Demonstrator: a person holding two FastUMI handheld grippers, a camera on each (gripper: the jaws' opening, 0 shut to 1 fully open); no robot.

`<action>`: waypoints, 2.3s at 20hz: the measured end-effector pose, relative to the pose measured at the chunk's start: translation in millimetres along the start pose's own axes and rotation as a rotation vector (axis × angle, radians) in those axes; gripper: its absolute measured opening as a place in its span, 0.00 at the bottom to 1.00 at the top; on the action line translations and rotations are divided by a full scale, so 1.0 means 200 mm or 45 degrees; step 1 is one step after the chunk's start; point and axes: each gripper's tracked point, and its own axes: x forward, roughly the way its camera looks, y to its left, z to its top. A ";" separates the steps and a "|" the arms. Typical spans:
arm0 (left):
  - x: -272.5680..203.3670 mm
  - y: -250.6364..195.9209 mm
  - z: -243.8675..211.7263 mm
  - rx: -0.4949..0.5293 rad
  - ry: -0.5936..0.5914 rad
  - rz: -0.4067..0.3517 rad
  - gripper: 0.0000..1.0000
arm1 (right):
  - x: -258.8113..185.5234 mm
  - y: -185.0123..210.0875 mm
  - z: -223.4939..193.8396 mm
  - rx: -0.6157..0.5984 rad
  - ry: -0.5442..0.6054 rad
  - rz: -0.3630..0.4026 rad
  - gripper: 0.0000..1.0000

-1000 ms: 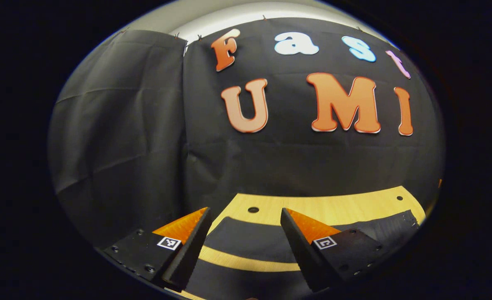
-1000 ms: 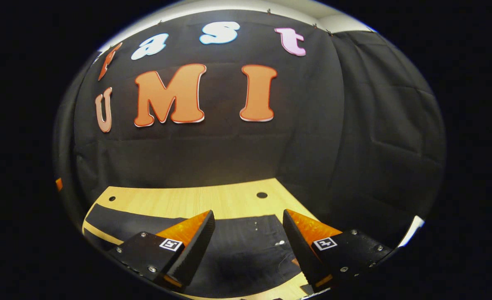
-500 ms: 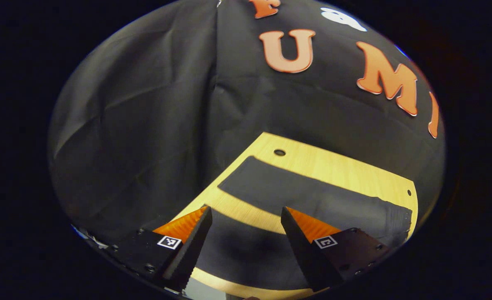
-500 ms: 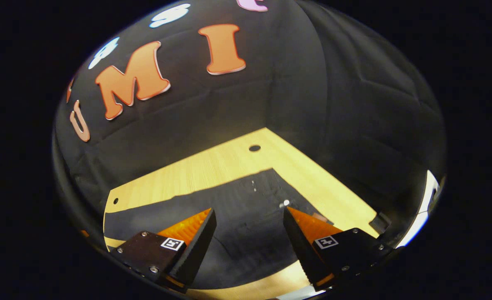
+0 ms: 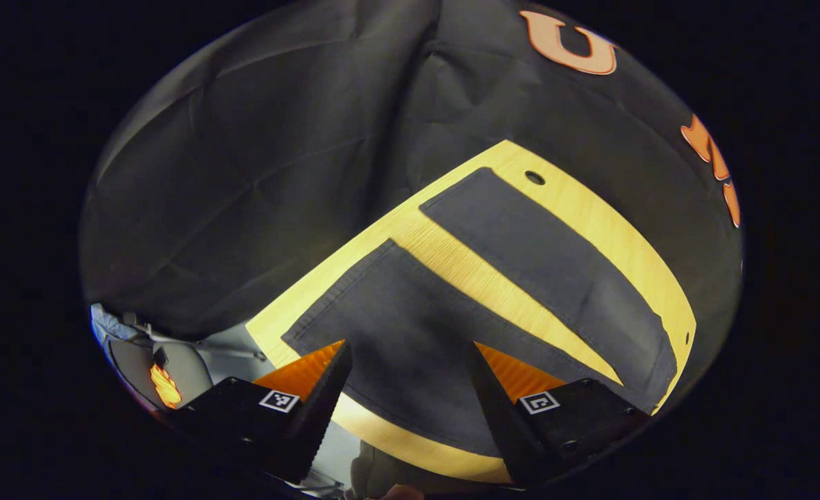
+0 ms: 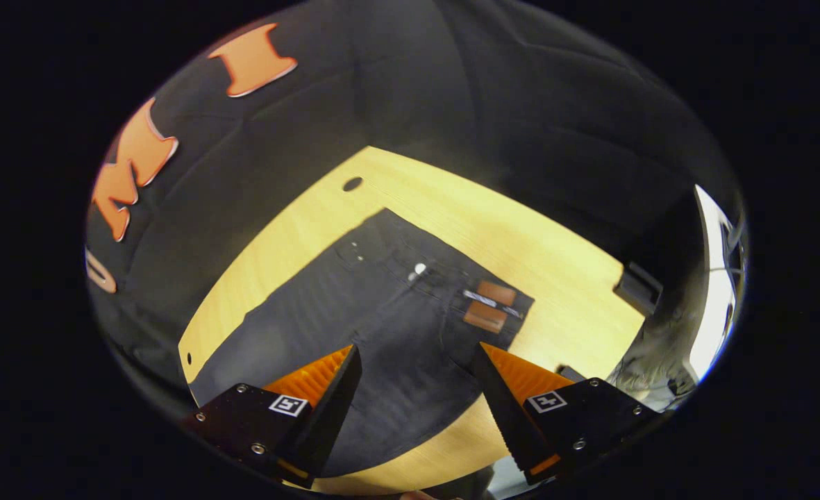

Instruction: Grasp the waist and the cuffs of the jeans and fold them to make the two legs overlap; first hold the waist and fold one-third of the jeans toward the cuffs, then hold the cuffs and fold the remaining one-third in the same direction to finish folding.

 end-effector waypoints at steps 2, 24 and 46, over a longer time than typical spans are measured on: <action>0.02 0.02 -0.02 -0.037 0.063 0.014 0.99 | 0.05 -0.05 -0.03 0.052 0.054 -0.014 0.99; 0.34 0.25 -0.24 -0.359 0.489 0.196 0.99 | 0.44 -0.40 -0.11 0.190 0.305 -0.319 0.91; 0.14 -0.09 0.21 -0.318 0.086 -0.242 0.02 | 0.30 -0.20 0.01 0.448 0.208 0.124 0.10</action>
